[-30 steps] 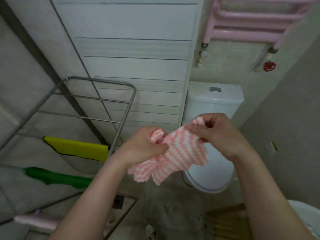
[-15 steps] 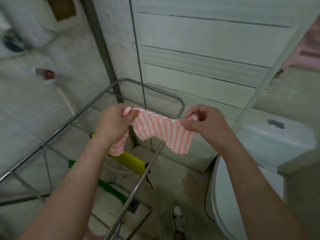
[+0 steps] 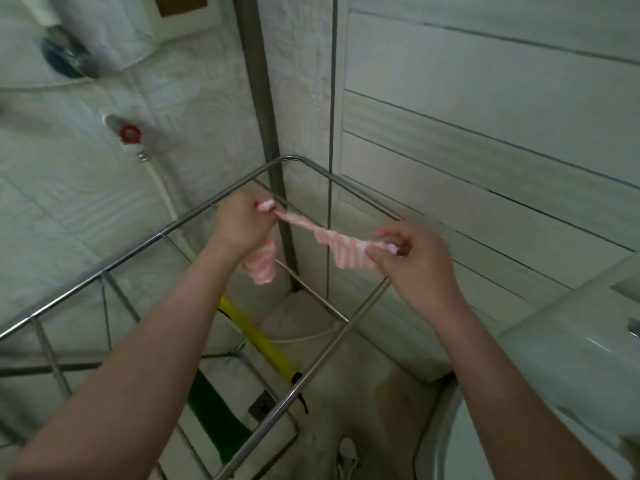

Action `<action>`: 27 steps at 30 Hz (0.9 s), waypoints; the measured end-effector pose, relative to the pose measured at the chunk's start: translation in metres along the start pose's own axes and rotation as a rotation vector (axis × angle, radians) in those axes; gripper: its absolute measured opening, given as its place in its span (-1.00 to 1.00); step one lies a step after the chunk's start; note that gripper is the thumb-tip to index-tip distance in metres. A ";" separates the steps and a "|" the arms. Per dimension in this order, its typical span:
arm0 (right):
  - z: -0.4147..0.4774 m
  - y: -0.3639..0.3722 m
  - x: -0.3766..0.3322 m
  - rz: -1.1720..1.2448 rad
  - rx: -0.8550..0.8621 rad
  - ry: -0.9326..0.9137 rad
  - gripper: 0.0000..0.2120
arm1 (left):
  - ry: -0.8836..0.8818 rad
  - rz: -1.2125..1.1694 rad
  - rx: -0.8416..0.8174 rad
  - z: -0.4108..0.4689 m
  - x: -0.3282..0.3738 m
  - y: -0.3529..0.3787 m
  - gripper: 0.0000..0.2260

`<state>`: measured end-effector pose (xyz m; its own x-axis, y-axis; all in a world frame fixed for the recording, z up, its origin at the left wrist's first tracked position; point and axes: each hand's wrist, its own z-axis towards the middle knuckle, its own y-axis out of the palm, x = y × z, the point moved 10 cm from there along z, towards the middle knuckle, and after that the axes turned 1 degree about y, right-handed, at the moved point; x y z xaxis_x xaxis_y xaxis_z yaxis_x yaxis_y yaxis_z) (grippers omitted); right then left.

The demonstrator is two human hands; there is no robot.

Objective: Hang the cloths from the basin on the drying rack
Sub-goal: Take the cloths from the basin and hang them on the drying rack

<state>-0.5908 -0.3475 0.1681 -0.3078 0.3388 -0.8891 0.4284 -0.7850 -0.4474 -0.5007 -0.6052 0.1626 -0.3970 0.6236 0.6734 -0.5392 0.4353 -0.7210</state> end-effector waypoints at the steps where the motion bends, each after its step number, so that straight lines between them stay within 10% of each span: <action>1: -0.004 0.017 0.009 -0.047 -0.081 0.018 -0.91 | -0.031 0.145 -0.037 0.000 -0.014 0.007 -0.86; 13: -0.071 0.146 0.047 -0.476 -0.495 -0.133 -0.88 | -0.142 0.899 -0.455 -0.034 -0.086 0.067 -0.82; 18: -0.082 0.165 0.057 -0.518 -0.649 -0.125 -0.90 | -0.026 0.821 -0.431 -0.029 -0.069 0.075 -0.83; 27: -0.030 0.090 0.084 -0.600 -0.238 -0.056 -0.80 | 0.004 0.439 -0.425 -0.038 -0.063 0.108 -0.70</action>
<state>-0.5529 -0.3745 0.0507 -0.5931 0.6503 -0.4747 0.3431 -0.3293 -0.8797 -0.5053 -0.5726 0.0361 -0.5120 0.8055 0.2984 0.0180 0.3574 -0.9338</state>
